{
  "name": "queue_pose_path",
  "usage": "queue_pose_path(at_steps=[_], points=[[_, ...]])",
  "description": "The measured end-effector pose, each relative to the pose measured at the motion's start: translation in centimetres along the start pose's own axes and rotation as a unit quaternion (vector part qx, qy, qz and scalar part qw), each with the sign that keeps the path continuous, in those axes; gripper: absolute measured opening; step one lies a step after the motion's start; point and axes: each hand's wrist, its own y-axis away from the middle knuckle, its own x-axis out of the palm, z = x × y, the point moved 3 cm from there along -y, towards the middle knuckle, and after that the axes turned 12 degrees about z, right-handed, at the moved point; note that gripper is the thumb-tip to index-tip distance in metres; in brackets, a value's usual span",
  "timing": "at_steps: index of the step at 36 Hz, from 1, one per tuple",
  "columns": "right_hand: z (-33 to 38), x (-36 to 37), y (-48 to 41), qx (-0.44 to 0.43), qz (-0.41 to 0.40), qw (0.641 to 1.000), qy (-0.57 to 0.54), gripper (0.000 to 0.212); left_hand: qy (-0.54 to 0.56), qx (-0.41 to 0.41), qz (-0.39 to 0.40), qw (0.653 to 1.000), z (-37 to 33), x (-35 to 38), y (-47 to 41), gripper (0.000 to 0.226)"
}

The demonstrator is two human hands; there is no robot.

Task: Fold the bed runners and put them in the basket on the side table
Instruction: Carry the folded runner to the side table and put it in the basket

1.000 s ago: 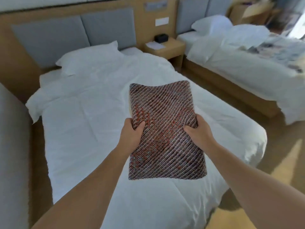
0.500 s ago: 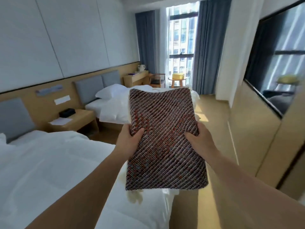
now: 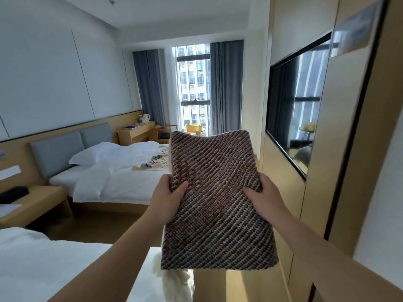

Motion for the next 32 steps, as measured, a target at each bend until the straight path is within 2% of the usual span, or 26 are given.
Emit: queue_pose_path(at_steps=[14, 21, 32], points=[[-0.5, -0.5, -15.0, -0.022, -0.061, 0.997, 0.033, 0.047, 0.05, 0.075, 0.045, 0.995, 2.9, 0.5, -18.3, 0.027], [-1.7, 0.6, -23.2, -0.005, -0.099, 0.994, 0.043, 0.042, 0.051, 0.074, 0.072, 0.993, 5.6, 0.6, -28.2, 0.03], [-7.3, -0.2, -34.5, 0.024, -0.116, 0.992, 0.037, 0.044, 0.025, 0.076, 0.088, 0.993, 9.3, 4.2, -41.3, 0.032]])
